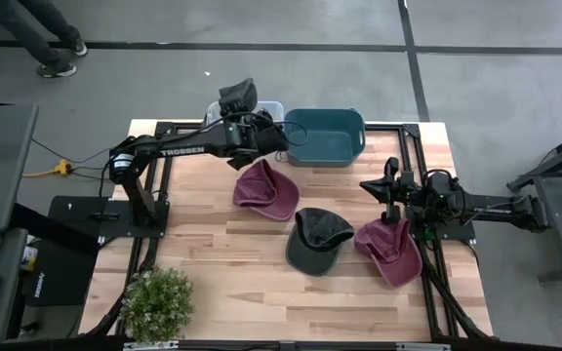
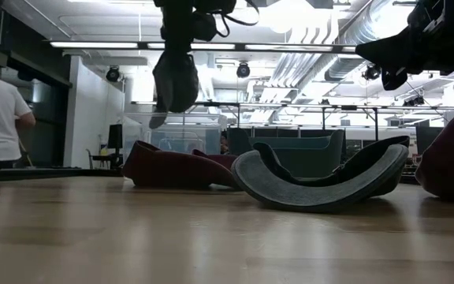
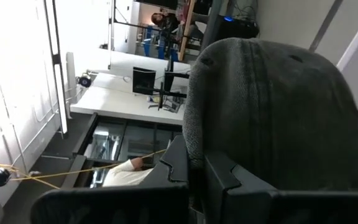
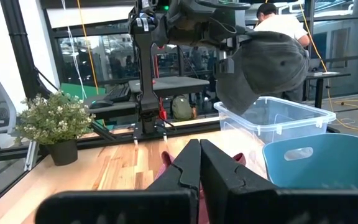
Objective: Pick & Place hat
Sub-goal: Put the left black cap into the transparent bin
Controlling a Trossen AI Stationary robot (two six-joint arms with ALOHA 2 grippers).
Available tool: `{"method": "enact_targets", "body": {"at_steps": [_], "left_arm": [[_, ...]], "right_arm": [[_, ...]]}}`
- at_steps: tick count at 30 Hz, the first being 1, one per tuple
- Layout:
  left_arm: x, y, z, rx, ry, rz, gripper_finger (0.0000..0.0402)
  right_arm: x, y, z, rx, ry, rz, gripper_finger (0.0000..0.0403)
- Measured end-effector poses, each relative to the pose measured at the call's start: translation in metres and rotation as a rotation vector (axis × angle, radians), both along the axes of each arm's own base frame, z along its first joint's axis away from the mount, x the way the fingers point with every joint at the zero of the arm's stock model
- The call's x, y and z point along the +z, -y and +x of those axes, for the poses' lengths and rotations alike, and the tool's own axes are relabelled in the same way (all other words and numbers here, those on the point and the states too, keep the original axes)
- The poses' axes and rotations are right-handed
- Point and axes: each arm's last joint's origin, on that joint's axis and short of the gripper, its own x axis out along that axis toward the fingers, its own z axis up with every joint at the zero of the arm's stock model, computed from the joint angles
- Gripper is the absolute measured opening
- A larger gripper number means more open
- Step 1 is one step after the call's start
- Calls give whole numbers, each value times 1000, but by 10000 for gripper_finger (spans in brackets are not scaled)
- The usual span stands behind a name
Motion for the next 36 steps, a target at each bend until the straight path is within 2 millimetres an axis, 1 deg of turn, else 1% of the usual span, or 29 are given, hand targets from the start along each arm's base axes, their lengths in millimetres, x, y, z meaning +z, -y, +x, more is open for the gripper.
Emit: {"method": "enact_targets", "body": {"at_steps": [10,19,26,31,36], "left_arm": [[-3,0,1,-39,18,-75,0],[-9,1,4,-122,80,-241,0],[-9,1,4,-130,120,-268,0],[-11,2,5,-163,135,-336,0],[-13,3,6,-195,144,-401,15]], "right_arm": [[0,0,0,1,0,0,1],[0,0,0,0,0,0,1],[0,0,0,1,0,0,1],[0,0,0,1,0,0,1],[0,0,0,0,0,0,1]]}}
